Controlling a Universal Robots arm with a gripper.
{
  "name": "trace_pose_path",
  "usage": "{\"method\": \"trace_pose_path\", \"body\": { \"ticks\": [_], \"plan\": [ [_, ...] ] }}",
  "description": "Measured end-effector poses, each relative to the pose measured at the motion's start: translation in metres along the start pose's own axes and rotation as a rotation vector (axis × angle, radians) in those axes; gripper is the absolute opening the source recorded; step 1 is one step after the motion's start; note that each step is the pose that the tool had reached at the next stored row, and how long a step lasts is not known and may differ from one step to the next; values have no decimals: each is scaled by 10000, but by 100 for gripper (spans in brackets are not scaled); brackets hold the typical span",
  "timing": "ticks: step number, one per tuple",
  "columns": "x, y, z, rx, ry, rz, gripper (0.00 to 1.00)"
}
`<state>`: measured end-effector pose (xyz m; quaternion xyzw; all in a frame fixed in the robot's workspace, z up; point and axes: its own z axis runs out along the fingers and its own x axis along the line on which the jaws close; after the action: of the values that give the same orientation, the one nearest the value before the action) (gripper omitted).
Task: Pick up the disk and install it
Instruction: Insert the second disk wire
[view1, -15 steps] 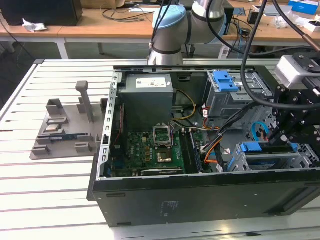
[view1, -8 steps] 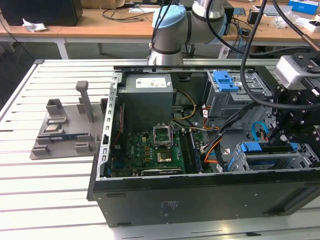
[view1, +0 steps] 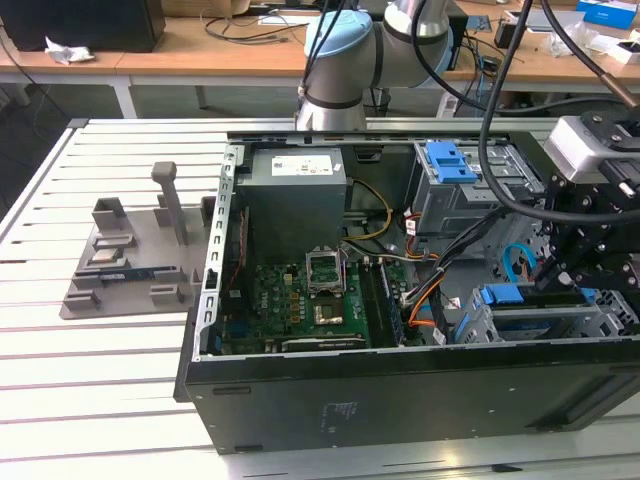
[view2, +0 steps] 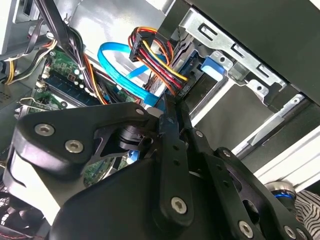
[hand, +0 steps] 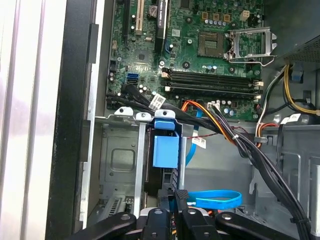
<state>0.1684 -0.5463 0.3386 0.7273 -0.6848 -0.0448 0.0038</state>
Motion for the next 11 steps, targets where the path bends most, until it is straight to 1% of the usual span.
{"method": "trace_pose_path", "body": {
  "ticks": [6, 7, 8, 10, 11],
  "plan": [
    [3, -1, 6, 1, -10, -2, 17],
    [3, 0, 3, 0, -2, -1, 24],
    [3, 0, -3, 0, 1, 0, 24],
    [-1, 4, -64, 0, -1, 0, 24],
    [-6, 8, -117, 1, -1, 0, 24]
  ]
}}
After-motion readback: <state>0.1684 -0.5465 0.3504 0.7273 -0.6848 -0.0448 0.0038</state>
